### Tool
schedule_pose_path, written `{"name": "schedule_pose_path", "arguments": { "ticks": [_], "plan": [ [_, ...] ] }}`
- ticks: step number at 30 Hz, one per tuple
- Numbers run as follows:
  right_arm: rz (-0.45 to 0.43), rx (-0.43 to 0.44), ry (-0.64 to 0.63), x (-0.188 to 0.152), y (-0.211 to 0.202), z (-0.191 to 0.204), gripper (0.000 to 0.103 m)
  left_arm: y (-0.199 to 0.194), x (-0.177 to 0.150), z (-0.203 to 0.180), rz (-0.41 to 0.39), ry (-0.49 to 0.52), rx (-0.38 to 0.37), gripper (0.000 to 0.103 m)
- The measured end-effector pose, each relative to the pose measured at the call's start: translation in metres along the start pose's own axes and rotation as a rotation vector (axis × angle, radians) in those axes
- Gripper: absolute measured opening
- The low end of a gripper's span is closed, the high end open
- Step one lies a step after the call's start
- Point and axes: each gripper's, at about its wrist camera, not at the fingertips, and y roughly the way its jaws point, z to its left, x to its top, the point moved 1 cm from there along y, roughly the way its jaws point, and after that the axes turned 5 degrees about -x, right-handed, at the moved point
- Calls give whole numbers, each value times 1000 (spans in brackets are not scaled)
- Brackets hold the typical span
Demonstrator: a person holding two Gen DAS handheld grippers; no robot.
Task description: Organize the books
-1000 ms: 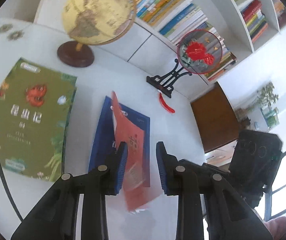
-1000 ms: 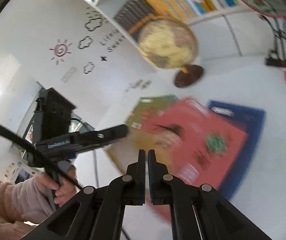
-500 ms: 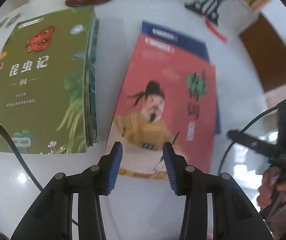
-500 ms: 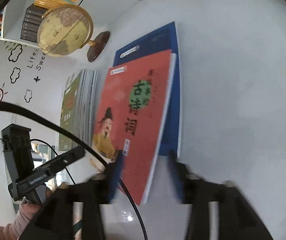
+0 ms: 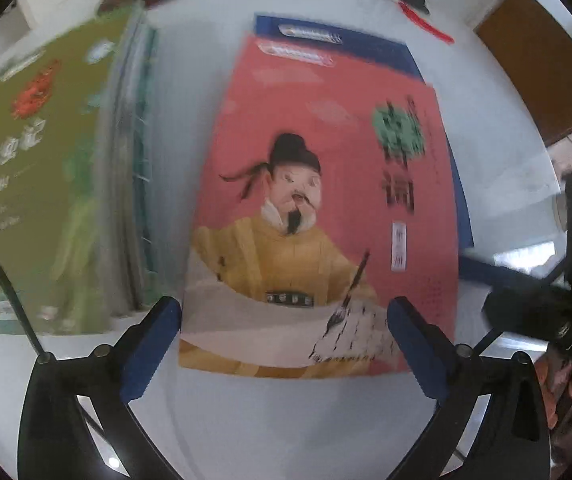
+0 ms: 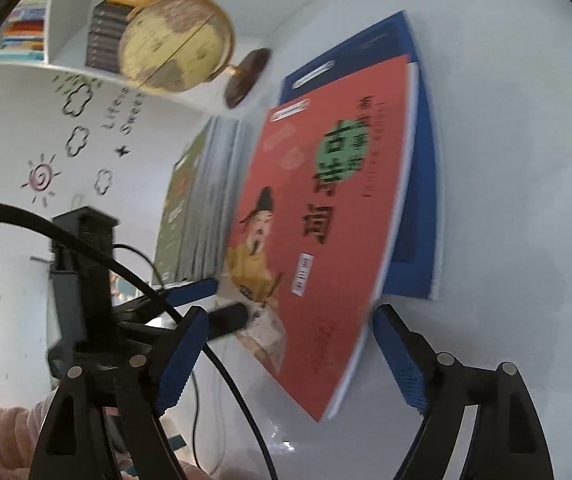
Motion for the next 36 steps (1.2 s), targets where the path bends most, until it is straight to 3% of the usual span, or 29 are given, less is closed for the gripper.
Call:
{"name": "schedule_pose_path", "arguments": {
  "ticks": [4, 7, 8, 10, 12, 14, 16, 17, 21, 24, 26, 33, 35, 36],
  "plan": [
    [-23, 46, 13, 5, -3, -6, 97, -9, -7, 4, -65, -76, -80, 101],
    [37, 72, 17, 12, -1, -6, 98, -14, -13, 11, -100, -131, -82, 101],
    [58, 116, 40, 14, -2, -9, 98, -16, -15, 14, -109, -143, -82, 101],
    [64, 280, 83, 17, -9, -16, 85, -18, -14, 17, -125, -165, -109, 101],
    [70, 333, 63, 18, -15, -17, 72, -21, -17, 19, -139, -195, -135, 101],
    [96, 252, 28, 19, -10, -18, 69, -23, -23, 26, -153, -221, -133, 101],
    [108, 160, 5, 20, 0, -21, 52, -25, -28, 30, -168, -246, -114, 101],
    [108, 127, -4, 21, 3, -21, 50, -26, -30, 32, -173, -256, -106, 101],
    [142, 169, -36, 24, 3, -18, 49, -27, -37, 37, -182, -300, -103, 101],
    [163, 378, -27, 30, -7, -10, 47, -30, -43, 42, -204, -350, -156, 101],
    [180, 433, -35, 31, -7, -3, 46, -30, -45, 42, -215, -353, -155, 101],
    [338, 197, -105, 26, 39, 14, 46, -26, -43, 31, -231, -319, -142, 101],
    [299, 120, -172, 25, 39, 22, 33, -29, -48, 34, -247, -344, -155, 101],
    [263, 57, -207, 26, 36, 24, 15, -32, -51, 36, -257, -363, -177, 95]
  ]
}}
